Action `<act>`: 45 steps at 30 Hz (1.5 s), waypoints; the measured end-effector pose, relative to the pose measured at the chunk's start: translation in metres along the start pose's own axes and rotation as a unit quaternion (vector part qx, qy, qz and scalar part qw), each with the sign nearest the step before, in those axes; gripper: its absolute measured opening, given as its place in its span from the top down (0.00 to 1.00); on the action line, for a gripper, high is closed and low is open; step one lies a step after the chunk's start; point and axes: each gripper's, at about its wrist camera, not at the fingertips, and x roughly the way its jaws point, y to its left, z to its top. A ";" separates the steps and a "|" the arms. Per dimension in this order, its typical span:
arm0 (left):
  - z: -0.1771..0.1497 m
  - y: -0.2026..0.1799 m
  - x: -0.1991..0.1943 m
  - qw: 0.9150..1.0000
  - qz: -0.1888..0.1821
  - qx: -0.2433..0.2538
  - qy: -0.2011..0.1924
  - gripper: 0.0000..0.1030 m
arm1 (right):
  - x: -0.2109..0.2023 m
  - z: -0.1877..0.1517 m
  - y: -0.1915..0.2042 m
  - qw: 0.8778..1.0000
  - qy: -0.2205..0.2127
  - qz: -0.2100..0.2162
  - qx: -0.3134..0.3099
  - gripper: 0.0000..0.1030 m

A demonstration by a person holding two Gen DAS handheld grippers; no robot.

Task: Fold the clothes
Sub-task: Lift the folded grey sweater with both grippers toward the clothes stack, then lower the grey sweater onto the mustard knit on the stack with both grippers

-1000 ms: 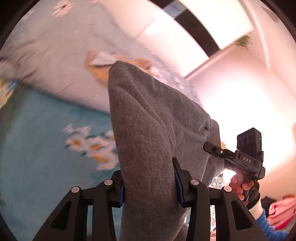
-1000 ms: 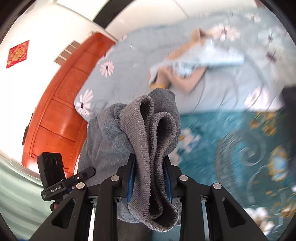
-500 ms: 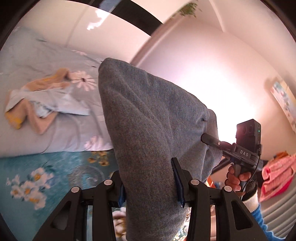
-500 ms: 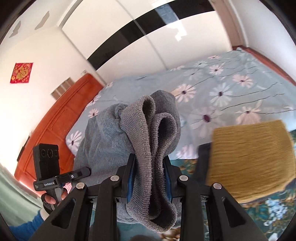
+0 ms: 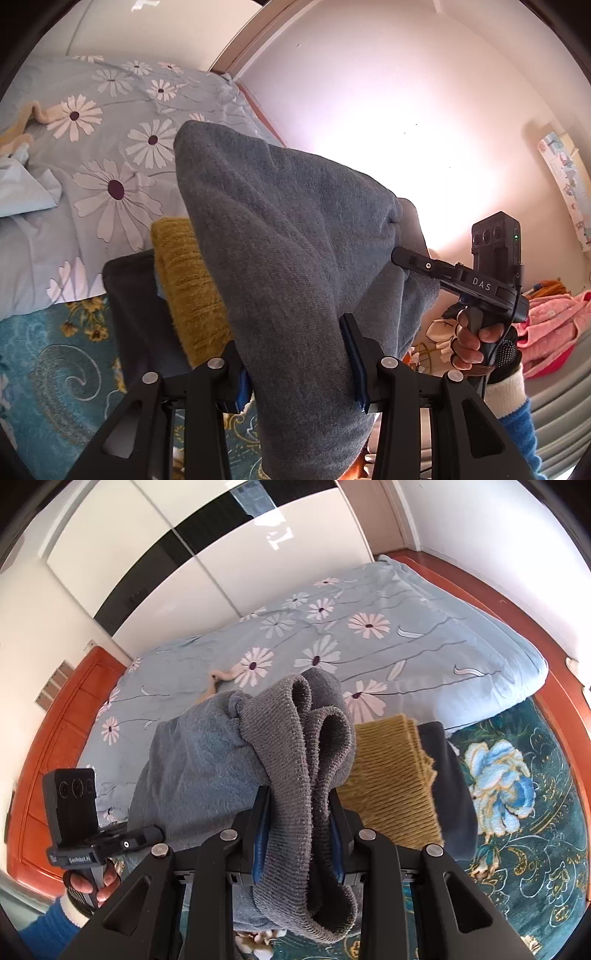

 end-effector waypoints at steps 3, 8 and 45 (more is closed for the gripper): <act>0.008 0.000 0.023 1.000 -0.001 -0.010 0.008 0.57 | 0.016 0.011 -0.024 1.000 0.008 0.001 0.015 0.71; 0.012 0.010 0.042 1.000 0.015 -0.016 0.005 0.57 | 0.050 0.019 -0.050 0.999 0.025 0.001 0.034 0.71; 0.052 -0.009 0.032 0.987 0.118 0.105 0.005 0.41 | 0.043 -0.005 -0.011 0.996 -0.020 -0.057 -0.073 0.61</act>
